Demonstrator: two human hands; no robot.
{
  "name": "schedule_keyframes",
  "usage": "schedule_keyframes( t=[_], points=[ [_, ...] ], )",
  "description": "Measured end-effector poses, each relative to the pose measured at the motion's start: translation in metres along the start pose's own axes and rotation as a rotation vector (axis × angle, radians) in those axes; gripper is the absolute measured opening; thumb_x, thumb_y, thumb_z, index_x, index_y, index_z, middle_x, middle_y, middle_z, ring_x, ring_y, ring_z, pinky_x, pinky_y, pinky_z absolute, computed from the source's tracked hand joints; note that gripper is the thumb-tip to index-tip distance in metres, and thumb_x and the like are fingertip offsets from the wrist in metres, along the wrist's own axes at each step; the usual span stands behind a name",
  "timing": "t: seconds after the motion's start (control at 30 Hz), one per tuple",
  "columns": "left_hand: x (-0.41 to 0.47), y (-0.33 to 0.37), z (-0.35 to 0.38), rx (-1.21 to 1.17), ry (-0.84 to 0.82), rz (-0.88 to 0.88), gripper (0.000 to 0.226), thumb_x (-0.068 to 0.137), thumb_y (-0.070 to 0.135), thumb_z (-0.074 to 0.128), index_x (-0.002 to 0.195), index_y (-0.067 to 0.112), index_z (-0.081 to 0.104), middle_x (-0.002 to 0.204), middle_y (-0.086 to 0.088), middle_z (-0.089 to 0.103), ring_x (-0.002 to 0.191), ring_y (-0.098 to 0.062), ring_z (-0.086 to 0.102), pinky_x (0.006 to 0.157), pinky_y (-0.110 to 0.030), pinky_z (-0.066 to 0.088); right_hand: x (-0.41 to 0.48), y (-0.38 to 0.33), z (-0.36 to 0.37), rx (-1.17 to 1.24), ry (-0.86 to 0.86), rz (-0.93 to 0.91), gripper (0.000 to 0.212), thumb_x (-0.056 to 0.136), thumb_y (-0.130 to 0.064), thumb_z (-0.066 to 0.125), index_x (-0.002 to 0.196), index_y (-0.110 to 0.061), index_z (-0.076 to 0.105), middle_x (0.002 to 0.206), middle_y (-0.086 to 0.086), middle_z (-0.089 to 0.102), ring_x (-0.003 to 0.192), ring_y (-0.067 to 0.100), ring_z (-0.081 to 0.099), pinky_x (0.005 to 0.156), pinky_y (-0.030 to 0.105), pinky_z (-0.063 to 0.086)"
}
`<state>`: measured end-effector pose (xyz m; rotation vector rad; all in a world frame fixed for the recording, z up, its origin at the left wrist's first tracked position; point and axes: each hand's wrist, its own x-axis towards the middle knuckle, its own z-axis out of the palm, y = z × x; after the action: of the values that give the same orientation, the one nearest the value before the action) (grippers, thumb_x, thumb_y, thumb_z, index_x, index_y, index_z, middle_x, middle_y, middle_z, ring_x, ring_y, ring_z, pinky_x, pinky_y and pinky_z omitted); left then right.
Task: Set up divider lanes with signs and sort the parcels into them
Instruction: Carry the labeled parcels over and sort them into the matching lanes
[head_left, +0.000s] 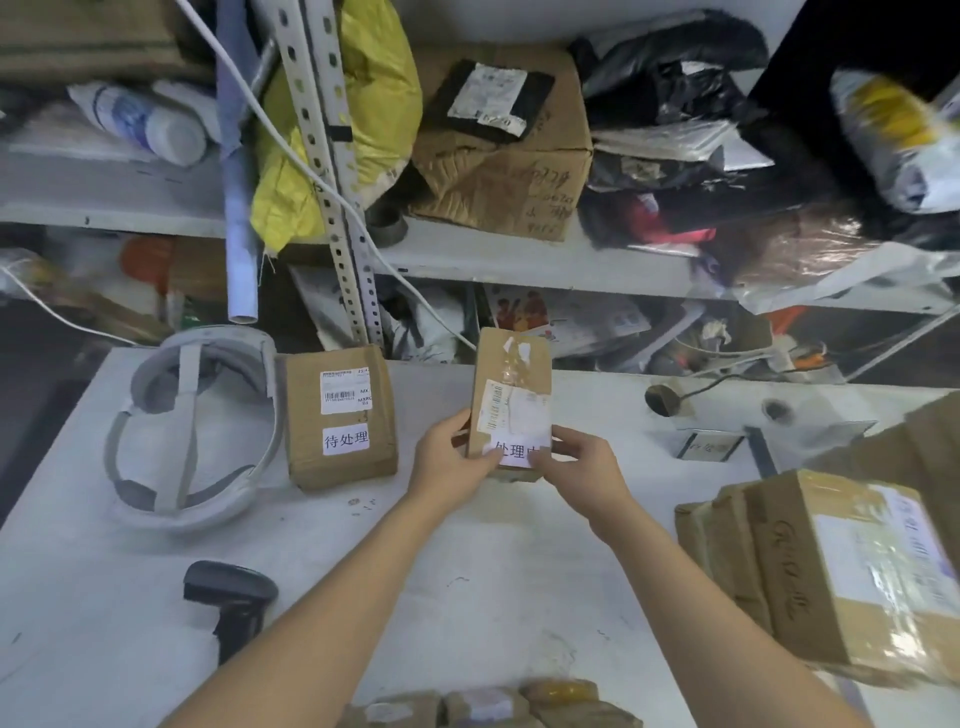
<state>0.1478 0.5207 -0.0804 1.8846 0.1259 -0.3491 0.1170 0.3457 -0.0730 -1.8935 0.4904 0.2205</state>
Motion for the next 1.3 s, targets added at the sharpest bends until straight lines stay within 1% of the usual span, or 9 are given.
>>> schedule_keyframes(
  t=[0.13,0.27,0.4,0.57,0.73,0.87,0.97,1.1,1.3],
  points=[
    [-0.017,0.037,0.007,-0.016,0.001,0.072,0.065,0.080,0.012,0.079,0.139,0.023,0.055,0.120,0.008,0.061,0.108,-0.007,0.054,0.070,-0.007,0.042,-0.025,-0.016,-0.029,0.057,0.036,-0.058,0.028,0.089,-0.015,0.068,0.103,-0.039,0.071,0.097,-0.017,0.075,0.092,0.008,0.071,0.070,0.019,0.051],
    [-0.036,0.077,0.024,-0.063,0.016,0.127,0.061,0.082,0.017,0.077,0.139,0.021,0.054,0.128,0.002,0.060,0.115,-0.014,0.055,0.090,-0.029,0.051,-0.051,-0.032,-0.067,0.117,0.080,-0.113,0.027,0.090,-0.019,0.068,0.112,-0.034,0.072,0.100,-0.013,0.075,0.092,0.009,0.070,0.068,0.018,0.051],
    [-0.061,0.116,0.050,-0.062,0.043,0.208,0.063,0.083,0.019,0.075,0.141,0.028,0.052,0.135,0.002,0.054,0.120,-0.016,0.054,0.101,-0.041,0.049,-0.079,-0.040,-0.108,0.160,0.130,-0.145,0.027,0.087,-0.025,0.071,0.112,-0.031,0.074,0.097,-0.009,0.076,0.087,0.013,0.070,0.075,0.031,0.056],
    [-0.108,0.160,0.096,-0.063,0.061,0.310,0.062,0.085,0.024,0.073,0.142,0.029,0.051,0.128,0.004,0.054,0.117,-0.017,0.055,0.097,-0.037,0.051,-0.125,-0.042,-0.178,0.182,0.134,-0.279,0.025,0.090,-0.016,0.069,0.113,-0.022,0.075,0.095,-0.008,0.077,0.075,-0.002,0.066,0.063,0.014,0.048],
    [-0.168,0.201,0.161,-0.039,0.099,0.402,0.053,0.086,0.025,0.071,0.137,0.028,0.057,0.117,0.004,0.054,0.112,-0.017,0.057,0.094,-0.033,0.052,-0.170,-0.026,-0.259,0.225,0.147,-0.332,0.026,0.090,-0.014,0.069,0.115,-0.022,0.075,0.098,-0.008,0.078,0.095,0.017,0.073,0.084,0.037,0.060],
    [-0.203,0.226,0.221,-0.037,0.083,0.432,0.052,0.086,0.031,0.071,0.136,0.032,0.057,0.121,0.004,0.055,0.114,-0.018,0.057,0.093,-0.037,0.054,-0.198,-0.006,-0.325,0.205,0.197,-0.374,0.029,0.090,-0.019,0.070,0.118,-0.024,0.073,0.101,-0.009,0.077,0.095,0.013,0.072,0.080,0.034,0.059],
    [-0.225,0.244,0.268,-0.071,0.040,0.449,0.047,0.088,0.029,0.070,0.133,0.033,0.059,0.119,0.008,0.056,0.108,-0.010,0.056,0.090,-0.030,0.050,-0.214,0.007,-0.375,0.191,0.263,-0.368,0.031,0.089,-0.023,0.072,0.119,-0.026,0.072,0.104,-0.010,0.075,0.098,0.011,0.070,0.086,0.035,0.058],
    [-0.236,0.264,0.324,-0.088,-0.075,0.438,0.042,0.085,0.033,0.073,0.125,0.041,0.063,0.116,0.016,0.062,0.106,-0.006,0.059,0.087,-0.028,0.054,-0.226,0.027,-0.438,0.165,0.330,-0.323,0.033,0.090,-0.023,0.071,0.123,-0.027,0.071,0.108,-0.009,0.075,0.099,0.009,0.069,0.081,0.029,0.059],
    [-0.222,0.284,0.397,-0.084,-0.190,0.404,0.050,0.089,0.033,0.070,0.137,0.034,0.056,0.127,0.011,0.065,0.111,-0.009,0.061,0.092,-0.033,0.054,-0.214,0.050,-0.505,0.163,0.399,-0.212,0.035,0.088,-0.026,0.074,0.123,-0.025,0.070,0.103,-0.007,0.076,0.096,0.016,0.072,0.090,0.040,0.059]
  ],
)
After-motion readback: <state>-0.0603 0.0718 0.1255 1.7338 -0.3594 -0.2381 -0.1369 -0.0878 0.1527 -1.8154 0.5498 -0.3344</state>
